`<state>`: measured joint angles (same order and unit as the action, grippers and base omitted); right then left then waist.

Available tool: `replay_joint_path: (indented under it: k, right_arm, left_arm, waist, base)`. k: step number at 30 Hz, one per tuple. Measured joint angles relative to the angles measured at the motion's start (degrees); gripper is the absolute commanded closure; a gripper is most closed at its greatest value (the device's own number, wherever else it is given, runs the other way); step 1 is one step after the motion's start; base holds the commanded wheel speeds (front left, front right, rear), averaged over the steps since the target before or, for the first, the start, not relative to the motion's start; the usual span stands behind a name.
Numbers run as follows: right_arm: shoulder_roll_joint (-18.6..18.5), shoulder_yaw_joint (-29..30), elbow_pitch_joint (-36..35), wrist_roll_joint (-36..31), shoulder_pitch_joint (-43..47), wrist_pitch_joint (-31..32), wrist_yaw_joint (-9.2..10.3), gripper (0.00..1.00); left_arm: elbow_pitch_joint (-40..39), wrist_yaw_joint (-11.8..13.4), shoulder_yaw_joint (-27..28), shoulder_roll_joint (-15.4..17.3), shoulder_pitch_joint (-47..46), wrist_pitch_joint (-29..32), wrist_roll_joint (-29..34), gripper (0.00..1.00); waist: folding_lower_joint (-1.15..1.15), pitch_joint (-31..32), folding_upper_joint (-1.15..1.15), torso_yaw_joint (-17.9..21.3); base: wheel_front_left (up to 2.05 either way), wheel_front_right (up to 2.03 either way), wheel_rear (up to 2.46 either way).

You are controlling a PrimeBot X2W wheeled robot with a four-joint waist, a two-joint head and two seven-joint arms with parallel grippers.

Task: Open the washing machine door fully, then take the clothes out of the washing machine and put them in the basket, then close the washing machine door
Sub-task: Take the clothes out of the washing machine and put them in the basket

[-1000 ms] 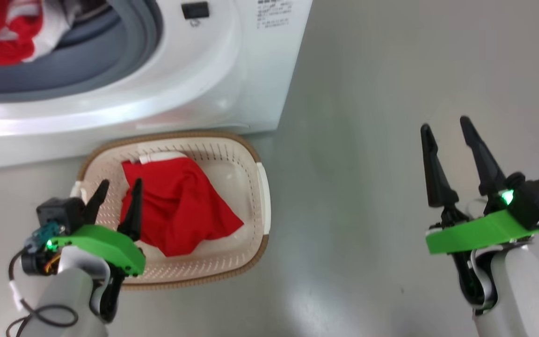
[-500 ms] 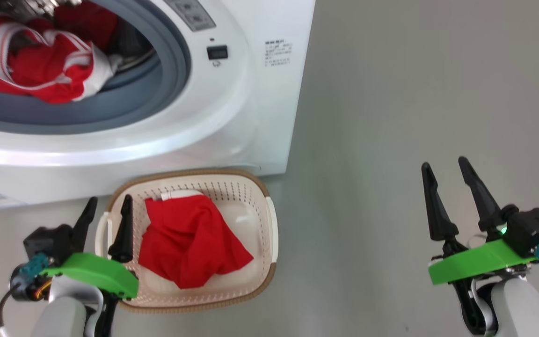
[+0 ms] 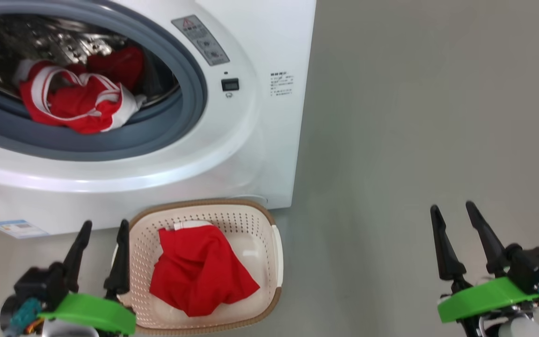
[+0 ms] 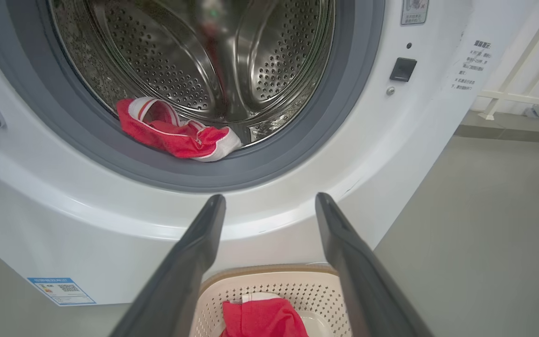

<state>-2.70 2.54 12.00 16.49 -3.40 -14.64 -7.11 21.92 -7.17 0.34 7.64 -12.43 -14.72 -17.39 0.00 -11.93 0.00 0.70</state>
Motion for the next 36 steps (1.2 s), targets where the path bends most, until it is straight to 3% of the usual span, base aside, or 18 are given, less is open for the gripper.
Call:
replay_joint_path:
  k: [16, 31, 36]
  right_arm:
    - [0.3, 1.0, -0.2, 0.2, 4.4, 0.0, 0.0, 0.0]
    - [0.3, 1.5, -0.2, 0.2, 4.3, 0.0, 0.0, 0.0]
    - [0.4, 1.4, -0.1, 0.2, 3.7, 0.0, 0.0, 0.0]
  left_arm:
    - [-10.1, 0.0, 3.6, -2.1, 11.6, 0.0, 1.8, 0.0]
    - [-10.1, 0.0, 3.6, -2.9, 11.6, 0.0, 2.3, 0.0]
    - [-6.5, 0.0, 2.4, -1.8, 6.9, 0.0, 2.4, 0.0]
  waist:
    - [0.0, 2.8, 0.0, 0.6]
    - [0.0, 2.6, 0.0, 0.6]
    - [0.0, 0.8, 0.0, 0.4]
  base:
    - [0.0, 0.0, 0.0]
    - [0.0, 0.0, 0.0]
    - [0.0, 0.0, 0.0]
